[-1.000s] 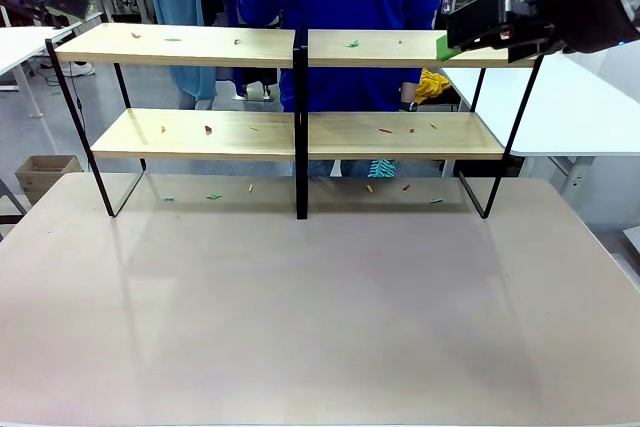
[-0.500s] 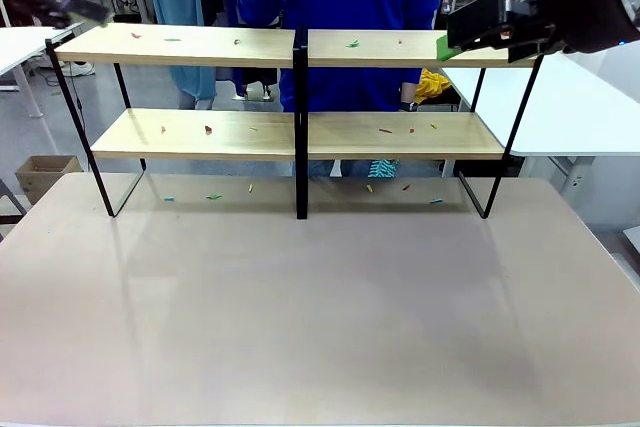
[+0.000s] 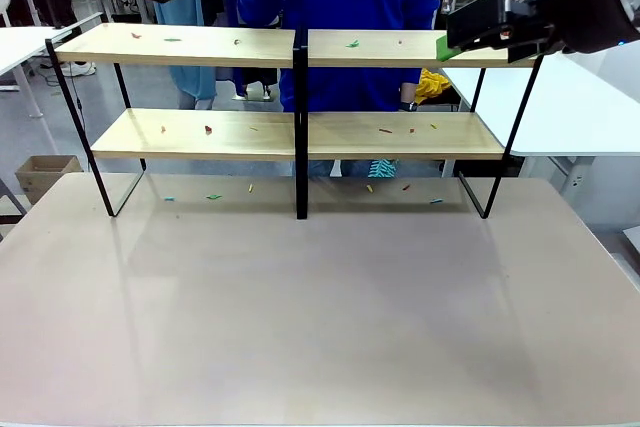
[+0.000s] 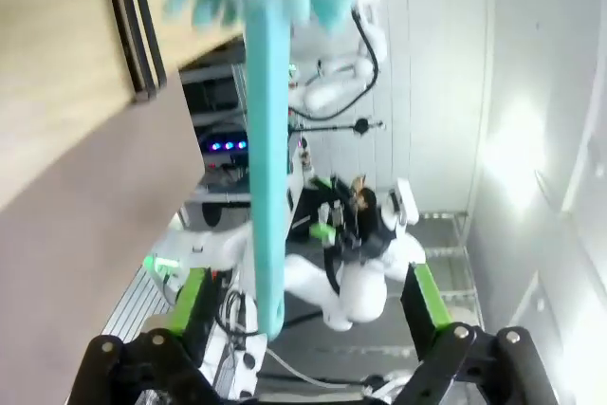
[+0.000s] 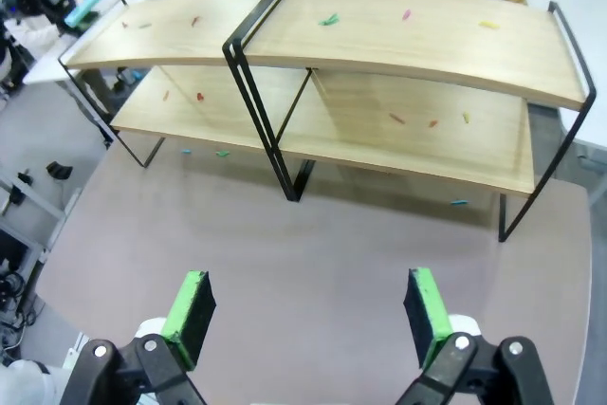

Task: Clean the shelves.
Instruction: Pick up the Duster when the human hands it over.

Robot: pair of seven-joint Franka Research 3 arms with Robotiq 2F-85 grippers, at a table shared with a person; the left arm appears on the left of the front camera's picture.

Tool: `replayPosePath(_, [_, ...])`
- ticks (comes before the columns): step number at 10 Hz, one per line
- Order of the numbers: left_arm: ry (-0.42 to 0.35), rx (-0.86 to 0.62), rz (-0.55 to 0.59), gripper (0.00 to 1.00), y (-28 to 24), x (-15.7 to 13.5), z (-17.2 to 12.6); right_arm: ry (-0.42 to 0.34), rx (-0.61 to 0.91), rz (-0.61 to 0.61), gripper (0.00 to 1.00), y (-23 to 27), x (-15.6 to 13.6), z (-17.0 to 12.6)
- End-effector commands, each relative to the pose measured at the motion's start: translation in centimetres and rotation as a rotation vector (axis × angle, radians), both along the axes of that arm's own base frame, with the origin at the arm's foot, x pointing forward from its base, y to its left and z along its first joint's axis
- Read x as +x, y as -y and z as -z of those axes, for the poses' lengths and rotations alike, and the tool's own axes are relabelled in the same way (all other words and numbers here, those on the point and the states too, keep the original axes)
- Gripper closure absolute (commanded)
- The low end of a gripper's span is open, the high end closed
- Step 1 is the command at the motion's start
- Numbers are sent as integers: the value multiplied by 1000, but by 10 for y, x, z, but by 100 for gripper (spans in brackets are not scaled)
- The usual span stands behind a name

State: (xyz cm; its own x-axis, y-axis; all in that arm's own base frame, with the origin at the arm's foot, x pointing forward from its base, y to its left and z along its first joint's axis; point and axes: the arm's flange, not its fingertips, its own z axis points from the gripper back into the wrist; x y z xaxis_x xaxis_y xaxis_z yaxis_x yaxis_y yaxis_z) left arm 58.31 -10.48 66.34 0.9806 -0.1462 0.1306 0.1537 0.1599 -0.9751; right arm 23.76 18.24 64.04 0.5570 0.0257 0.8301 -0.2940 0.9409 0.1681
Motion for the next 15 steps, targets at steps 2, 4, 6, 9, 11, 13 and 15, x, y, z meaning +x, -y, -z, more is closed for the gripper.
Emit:
replayPosePath(2, [9, -12, -98, 0, 17, 13, -9, 2, 2, 2, 0, 0, 0, 0])
replayPosePath(4, [12, 15, -106, 0, 22, 15, -2, 2, 2, 2, 0, 0, 0, 0])
replayPosePath(6, [22, 13, -97, 0, 24, 13, 4, 2, 2, 2, 0, 0, 0, 0])
replayPosePath(9, [43, 9, -86, 58, 20, 12, 9, 2, 2, 2, 0, 0, 0, 0])
replayPosePath(11, [53, 8, -94, 100, 20, 12, 9, 2, 2, 2, 0, 0, 0, 0])
replayPosePath(13, [70, 7, -106, 84, 19, 12, 10, 2, 2, 2, 0, 0, 0, 0])
replayPosePath(15, [75, 11, -107, 100, 19, 12, 10, 2, 2, 2, 0, 0, 0, 0])
